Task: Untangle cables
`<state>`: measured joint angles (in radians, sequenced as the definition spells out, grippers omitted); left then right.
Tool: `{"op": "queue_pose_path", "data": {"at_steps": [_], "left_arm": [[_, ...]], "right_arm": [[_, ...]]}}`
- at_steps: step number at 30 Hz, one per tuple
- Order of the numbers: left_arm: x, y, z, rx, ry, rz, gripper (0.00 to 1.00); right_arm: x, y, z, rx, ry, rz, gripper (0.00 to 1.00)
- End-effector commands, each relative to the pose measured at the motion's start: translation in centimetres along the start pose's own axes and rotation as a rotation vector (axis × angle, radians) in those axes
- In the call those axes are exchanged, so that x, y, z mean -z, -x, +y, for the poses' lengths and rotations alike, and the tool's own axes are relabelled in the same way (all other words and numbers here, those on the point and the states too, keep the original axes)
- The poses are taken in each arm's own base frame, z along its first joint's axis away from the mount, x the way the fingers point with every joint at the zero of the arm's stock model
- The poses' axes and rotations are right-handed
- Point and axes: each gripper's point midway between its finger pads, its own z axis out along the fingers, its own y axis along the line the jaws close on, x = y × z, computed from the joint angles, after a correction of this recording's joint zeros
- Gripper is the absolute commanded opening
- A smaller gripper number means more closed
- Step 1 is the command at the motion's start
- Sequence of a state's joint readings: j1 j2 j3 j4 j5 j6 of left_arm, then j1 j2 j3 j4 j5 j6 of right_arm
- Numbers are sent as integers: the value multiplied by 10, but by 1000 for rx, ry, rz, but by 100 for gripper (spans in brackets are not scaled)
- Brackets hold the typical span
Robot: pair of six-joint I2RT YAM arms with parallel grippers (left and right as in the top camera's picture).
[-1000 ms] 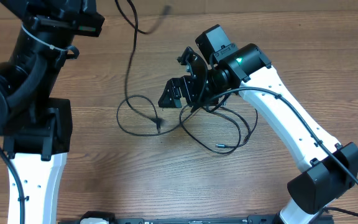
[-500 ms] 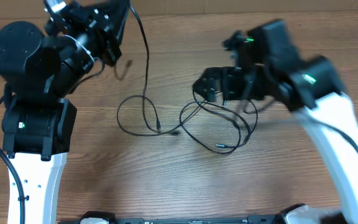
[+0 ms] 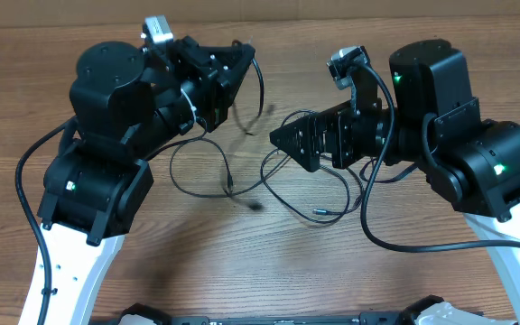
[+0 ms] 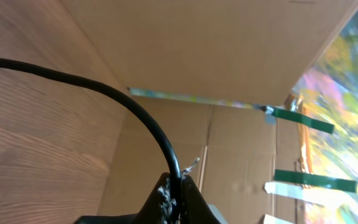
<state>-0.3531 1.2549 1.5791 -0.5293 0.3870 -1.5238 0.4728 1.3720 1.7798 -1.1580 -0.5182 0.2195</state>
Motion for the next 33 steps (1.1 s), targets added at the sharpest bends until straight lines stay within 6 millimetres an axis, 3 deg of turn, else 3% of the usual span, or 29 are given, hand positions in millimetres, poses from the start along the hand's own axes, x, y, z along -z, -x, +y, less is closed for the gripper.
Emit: {"op": "queue_pose_path", "data": {"at_steps": [1,6,11,17,23,33], "left_arm": [[4,1,-5,-40,-7,-27,4],[4,-3,-2,-15,4,-7,4],[1,-19,2,4,19,49,4],[-1,-35,2,55,24,90,4],[-1,-39,2,90,26,105,4],[2,-59,-3,123,14,215,4]], "right_arm": [[2,6,9,39,35,-24,99],[3,17,18,72,79,-65,95],[4,25,24,94,102,-94,93],[4,28,25,103,104,-108,85],[4,32,15,99,47,-126,61],[3,32,13,96,37,-127,39]]}}
